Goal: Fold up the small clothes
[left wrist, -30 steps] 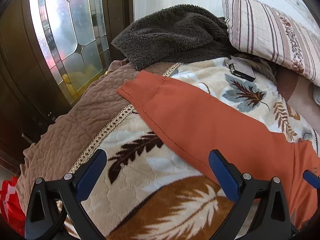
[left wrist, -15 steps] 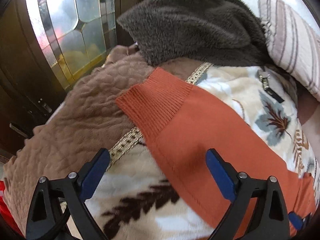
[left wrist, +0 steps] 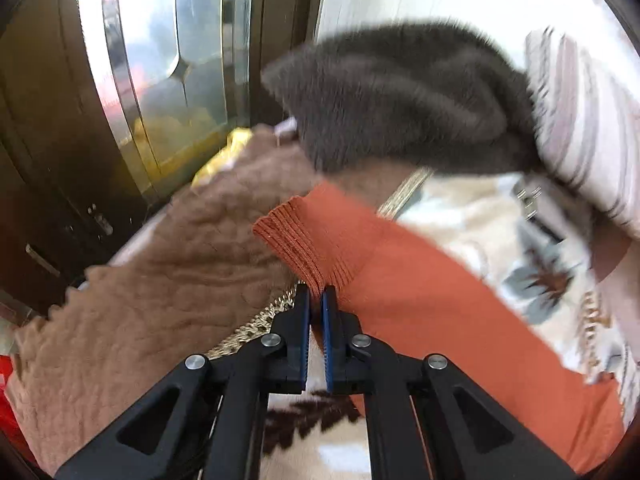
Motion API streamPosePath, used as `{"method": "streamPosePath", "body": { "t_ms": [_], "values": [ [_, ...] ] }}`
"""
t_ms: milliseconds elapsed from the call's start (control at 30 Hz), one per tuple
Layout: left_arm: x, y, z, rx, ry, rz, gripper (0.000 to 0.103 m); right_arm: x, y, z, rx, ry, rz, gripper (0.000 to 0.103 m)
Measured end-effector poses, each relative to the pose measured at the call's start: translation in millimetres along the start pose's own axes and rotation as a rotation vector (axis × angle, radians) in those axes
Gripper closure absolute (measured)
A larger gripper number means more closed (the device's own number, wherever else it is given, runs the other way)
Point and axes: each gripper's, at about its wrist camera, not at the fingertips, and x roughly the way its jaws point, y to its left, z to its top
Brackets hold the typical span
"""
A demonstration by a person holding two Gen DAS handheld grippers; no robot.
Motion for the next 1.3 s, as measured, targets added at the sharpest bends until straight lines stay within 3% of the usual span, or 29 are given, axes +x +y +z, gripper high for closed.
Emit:
{"method": "streamPosePath", "body": {
  "t_ms": [300,433,633,767,933,1000,1167,1200,1300],
  "values": [
    [-128,-26,27,0.054,-0.170,-0.063,0.099,-49,28,6,0.046,-0.070,0.108,0.091],
    [-187,-57,24,0.118,-0.247,-0.094,0.099,-77,26,2,0.151,-0.114,0.218,0.091],
    [-251,-140,1,0.277,-0.338,-0.161,0.099,-122,2,-23,0.251,-0.201,0.282,0.091],
    [-275,-211,-40,0.425,-0.360,-0.207,0.099,-145,-31,-54,0.359,-0.247,0.298,0.091],
    [-276,-304,-110,0.603,-0.342,-0.255,0.099,-166,-86,-114,0.511,-0.261,0.234,0.091],
    [-270,-334,-136,0.641,-0.318,-0.278,0.099,-170,-108,-138,0.575,-0.231,0.205,0.091],
    [-242,-397,-209,0.714,-0.245,-0.309,0.099,-187,-192,-227,0.814,-0.128,0.032,0.088],
    [-234,-411,-226,0.738,-0.226,-0.306,0.099,-191,-207,-240,0.840,-0.124,0.004,0.083],
    [-209,-438,-263,0.767,-0.157,-0.318,0.098,-206,-251,-279,0.916,-0.116,-0.100,0.050]
  ]
}}
